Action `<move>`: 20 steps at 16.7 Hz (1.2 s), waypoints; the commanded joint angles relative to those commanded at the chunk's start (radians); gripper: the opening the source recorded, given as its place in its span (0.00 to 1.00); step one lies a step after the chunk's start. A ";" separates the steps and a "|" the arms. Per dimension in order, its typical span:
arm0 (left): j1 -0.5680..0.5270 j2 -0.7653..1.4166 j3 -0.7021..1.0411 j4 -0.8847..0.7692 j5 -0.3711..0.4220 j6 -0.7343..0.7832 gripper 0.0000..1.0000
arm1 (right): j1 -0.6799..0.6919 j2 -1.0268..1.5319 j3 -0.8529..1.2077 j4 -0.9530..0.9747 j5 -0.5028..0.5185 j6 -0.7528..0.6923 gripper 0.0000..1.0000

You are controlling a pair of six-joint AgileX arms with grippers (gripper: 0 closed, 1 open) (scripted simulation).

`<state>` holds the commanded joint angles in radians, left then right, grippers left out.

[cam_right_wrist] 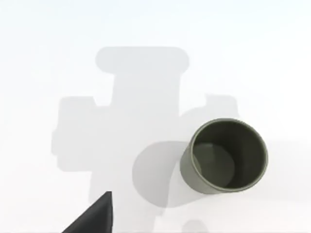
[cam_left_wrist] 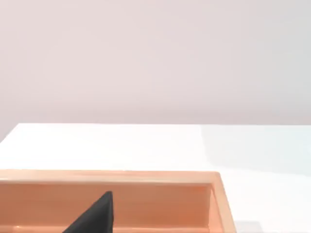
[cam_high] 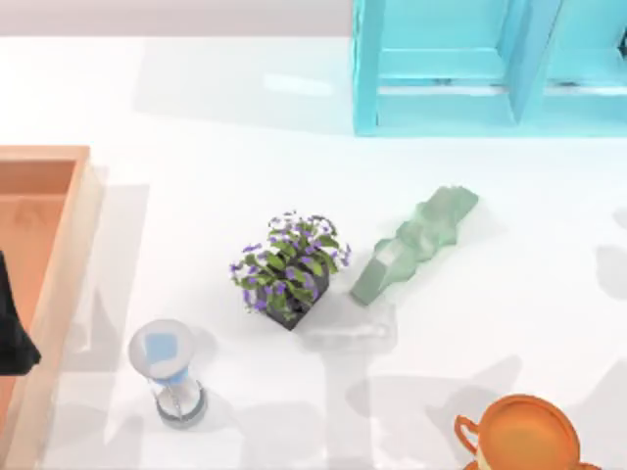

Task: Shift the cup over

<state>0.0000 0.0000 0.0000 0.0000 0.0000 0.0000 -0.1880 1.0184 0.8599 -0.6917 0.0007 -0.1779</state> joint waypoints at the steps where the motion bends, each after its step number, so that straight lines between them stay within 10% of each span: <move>1: 0.000 0.000 0.000 0.000 0.000 0.000 1.00 | -0.013 0.056 0.053 -0.040 -0.001 -0.007 1.00; 20: 0.000 0.000 0.000 0.000 0.000 0.000 1.00 | -0.162 0.888 0.763 -0.596 -0.001 -0.157 1.00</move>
<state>0.0000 0.0000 0.0000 0.0000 0.0000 0.0000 -0.3504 1.9066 1.6224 -1.2875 -0.0006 -0.3351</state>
